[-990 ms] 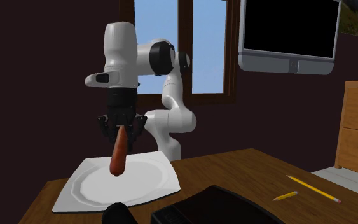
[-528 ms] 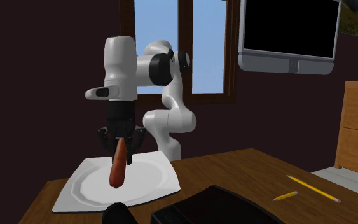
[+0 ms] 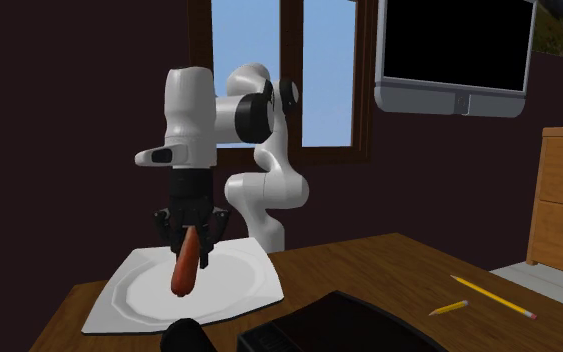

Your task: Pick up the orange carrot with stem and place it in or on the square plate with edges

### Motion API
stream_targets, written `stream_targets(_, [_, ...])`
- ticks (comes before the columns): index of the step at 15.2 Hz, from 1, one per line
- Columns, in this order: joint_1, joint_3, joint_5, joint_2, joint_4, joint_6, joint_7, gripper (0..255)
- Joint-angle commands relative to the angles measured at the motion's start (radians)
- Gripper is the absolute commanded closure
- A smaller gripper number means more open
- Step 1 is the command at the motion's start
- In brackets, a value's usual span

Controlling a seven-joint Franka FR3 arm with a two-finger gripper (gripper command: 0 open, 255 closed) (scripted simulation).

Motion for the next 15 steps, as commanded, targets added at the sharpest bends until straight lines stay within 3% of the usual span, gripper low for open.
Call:
stream_targets(1, [0.001,-0.001,0.000,0.004,-0.004,-0.001,-0.001,255])
stream_targets(2, [0.001,-0.001,0.000,0.004,-0.004,-0.001,-0.001,255])
stream_targets(3, [0.001,-0.001,0.000,0.004,-0.005,0.000,-0.001,0])
stream_targets(8, [0.001,-0.001,0.000,0.004,-0.004,-0.001,-0.001,0])
stream_targets(12, [-0.001,0.017,0.009,-0.057,0.087,-0.152,0.000,0])
stream_targets(15, [-0.001,0.017,0.009,-0.057,0.087,-0.152,0.000,0])
